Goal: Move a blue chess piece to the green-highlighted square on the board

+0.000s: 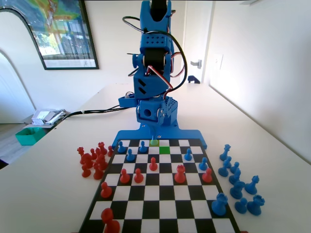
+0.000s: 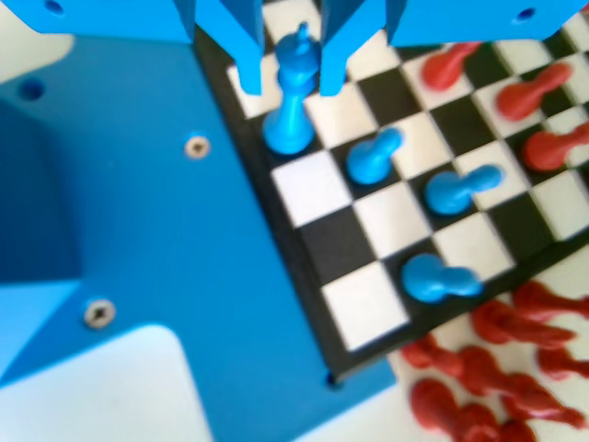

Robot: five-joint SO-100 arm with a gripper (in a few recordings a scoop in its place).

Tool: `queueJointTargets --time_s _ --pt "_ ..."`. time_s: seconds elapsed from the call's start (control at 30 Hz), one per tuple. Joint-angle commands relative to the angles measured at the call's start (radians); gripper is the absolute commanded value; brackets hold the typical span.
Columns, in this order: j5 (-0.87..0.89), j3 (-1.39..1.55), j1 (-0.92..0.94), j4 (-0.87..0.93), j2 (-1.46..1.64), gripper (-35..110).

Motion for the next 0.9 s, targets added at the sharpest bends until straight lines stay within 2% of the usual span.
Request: queueJointTargets --time_s 0.0,0.3,0.43,0.67,0.87 --pt "-0.018 0.009 0.017 -0.006 0.021 7" --pt "-0.021 0.009 0.021 -0.002 0.021 1" --pt "0.002 -0.043 0.015 0.078 0.021 1" --pt "0.156 -0.275 -0.072 0.344 0.011 1" --pt "0.327 -0.368 -0.161 0.377 -0.011 1"
